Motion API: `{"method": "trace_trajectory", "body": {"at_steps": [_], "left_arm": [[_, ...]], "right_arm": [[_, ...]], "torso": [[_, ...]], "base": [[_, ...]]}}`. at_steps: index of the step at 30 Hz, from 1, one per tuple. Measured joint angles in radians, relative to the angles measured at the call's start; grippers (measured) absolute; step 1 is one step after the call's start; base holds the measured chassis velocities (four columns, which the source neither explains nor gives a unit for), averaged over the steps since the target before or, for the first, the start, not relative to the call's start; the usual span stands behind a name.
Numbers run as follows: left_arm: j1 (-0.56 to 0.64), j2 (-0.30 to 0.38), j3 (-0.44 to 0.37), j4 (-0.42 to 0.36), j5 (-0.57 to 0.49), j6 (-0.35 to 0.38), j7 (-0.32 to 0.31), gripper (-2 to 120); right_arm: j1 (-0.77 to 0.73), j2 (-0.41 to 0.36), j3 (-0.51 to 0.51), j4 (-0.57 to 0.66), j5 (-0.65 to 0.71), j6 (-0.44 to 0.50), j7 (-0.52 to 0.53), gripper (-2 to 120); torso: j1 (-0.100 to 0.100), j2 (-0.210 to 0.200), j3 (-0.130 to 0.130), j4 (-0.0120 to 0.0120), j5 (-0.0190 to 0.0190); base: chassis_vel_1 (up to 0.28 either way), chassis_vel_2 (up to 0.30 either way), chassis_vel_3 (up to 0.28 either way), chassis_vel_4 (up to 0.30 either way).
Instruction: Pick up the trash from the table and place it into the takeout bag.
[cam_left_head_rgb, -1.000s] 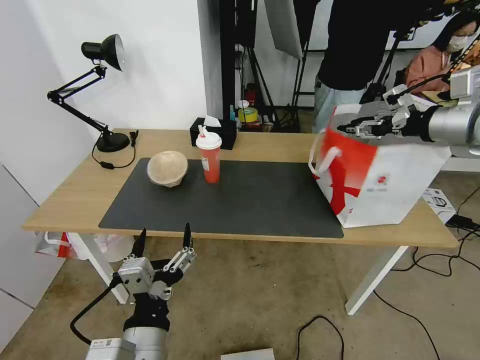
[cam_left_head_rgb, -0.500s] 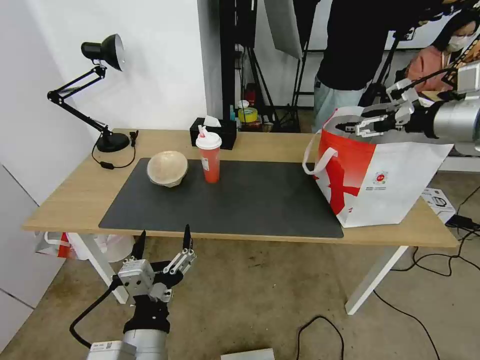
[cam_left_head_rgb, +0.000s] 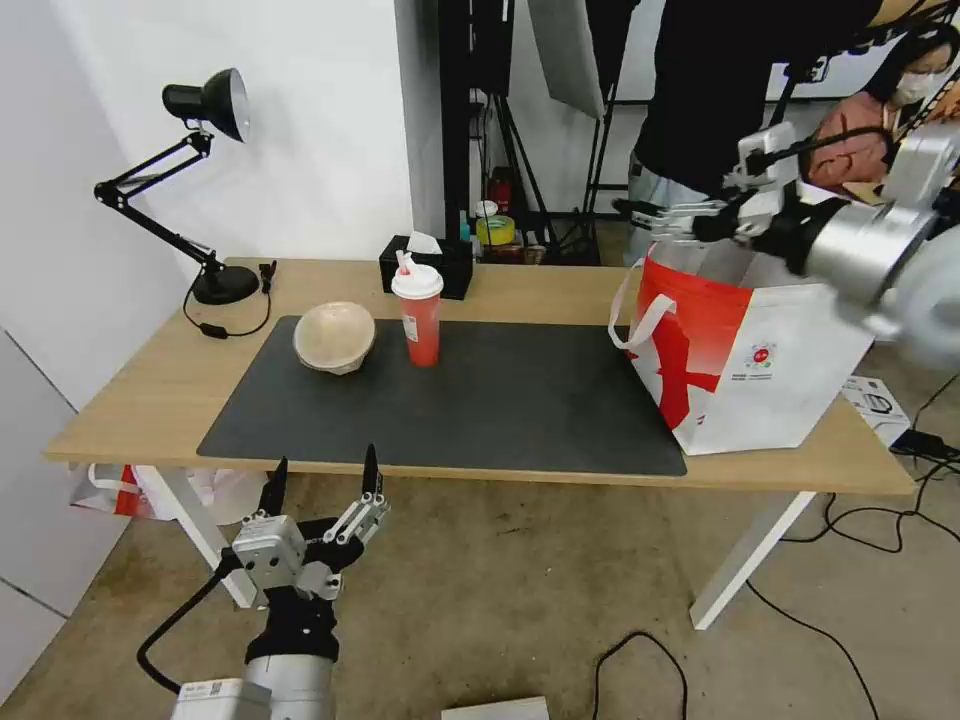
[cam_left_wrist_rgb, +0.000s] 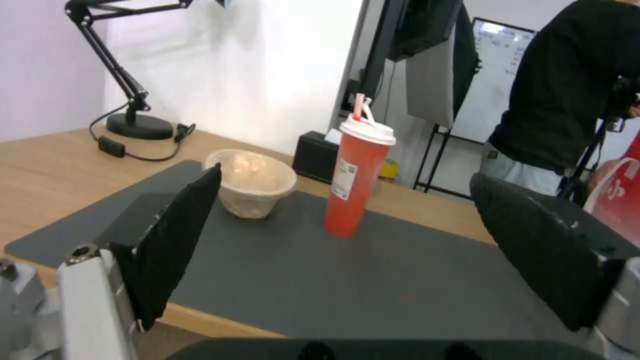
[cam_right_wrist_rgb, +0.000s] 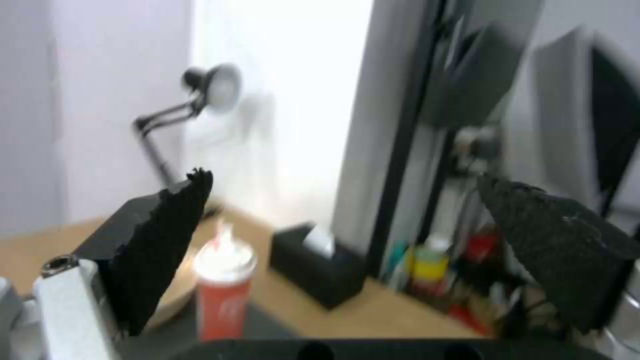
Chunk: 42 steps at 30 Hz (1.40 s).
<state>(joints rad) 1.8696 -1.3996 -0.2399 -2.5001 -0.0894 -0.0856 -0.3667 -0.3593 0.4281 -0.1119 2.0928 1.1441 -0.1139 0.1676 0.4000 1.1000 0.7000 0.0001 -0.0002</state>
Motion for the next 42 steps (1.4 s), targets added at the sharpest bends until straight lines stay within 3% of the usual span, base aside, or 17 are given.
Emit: {"method": "trace_trajectory", "body": {"at_steps": [2,5,10,13,15,17,19,29,34,42], "left_arm": [[0.003,-0.001,-0.001,0.0,0.002,0.0,0.0,100],[0.01,0.0,-0.01,0.0,0.003,-0.001,0.0,100],[0.009,-0.004,-0.014,0.0,0.001,-0.001,0.0,100],[0.01,-0.006,-0.013,0.0,0.002,-0.001,0.0,100],[0.014,-0.01,-0.011,0.0,0.008,-0.003,0.0,100],[0.014,-0.01,-0.011,0.0,0.009,-0.003,0.0,100],[0.012,-0.01,-0.012,0.0,0.009,-0.003,0.001,100],[0.011,-0.025,-0.008,0.0,0.016,-0.004,0.001,100],[0.008,-0.021,-0.009,0.0,0.016,-0.004,0.001,100],[0.004,-0.02,-0.01,0.0,0.014,-0.006,0.001,100]], "right_arm": [[-0.04,0.028,0.004,0.019,-0.064,0.046,0.053,100],[-0.131,0.118,-0.008,0.089,-0.241,0.138,0.261,100],[-0.205,0.185,-0.034,0.139,-0.397,0.197,0.41,100],[-0.223,0.198,-0.037,0.145,-0.439,0.215,0.437,100],[-0.328,0.238,-0.036,0.166,-0.608,0.272,0.566,100],[-0.378,0.245,-0.03,0.176,-0.654,0.283,0.601,100],[-0.521,0.268,-0.015,0.21,-0.767,0.312,0.682,100],[-0.89,0.39,-0.004,0.291,-1.036,0.386,0.709,100],[-0.97,0.433,-0.005,0.255,-1.146,0.423,0.727,100],[-1.074,0.436,-0.026,0.287,-1.212,0.352,0.801,100]], "torso": [[0.0,0.0,0.0,-0.0001,0.0001],[0.0,0.0,0.0,0.0,0.0],[0.0,0.0,0.0,0.0001,-0.0001],[0.0,0.0,0.0,0.0,-0.0002],[0.0,0.0,0.0,0.0001,0.0],[0.0,0.0,0.0,0.0,0.0],[0.0,0.0,0.0,-0.0004,0.0003],[0.0,0.0,0.0,-0.0005,0.0001],[0.0,0.0,0.0,-0.0002,0.0002],[0.0,0.0,0.0,-0.0002,0.0]], "base": [[0.0,0.0,0.0,0.0],[0.0,0.0,0.0,0.0],[0.0,0.0,0.0,0.0],[0.0,0.0,0.0,0.0],[0.0,0.0,0.0,0.0],[0.0,0.0,0.0,0.0],[0.0,0.0,0.0,0.0],[0.0,0.0,0.0,0.0],[0.0,0.0,0.0,0.0],[0.0,0.0,0.0,0.0]]}}
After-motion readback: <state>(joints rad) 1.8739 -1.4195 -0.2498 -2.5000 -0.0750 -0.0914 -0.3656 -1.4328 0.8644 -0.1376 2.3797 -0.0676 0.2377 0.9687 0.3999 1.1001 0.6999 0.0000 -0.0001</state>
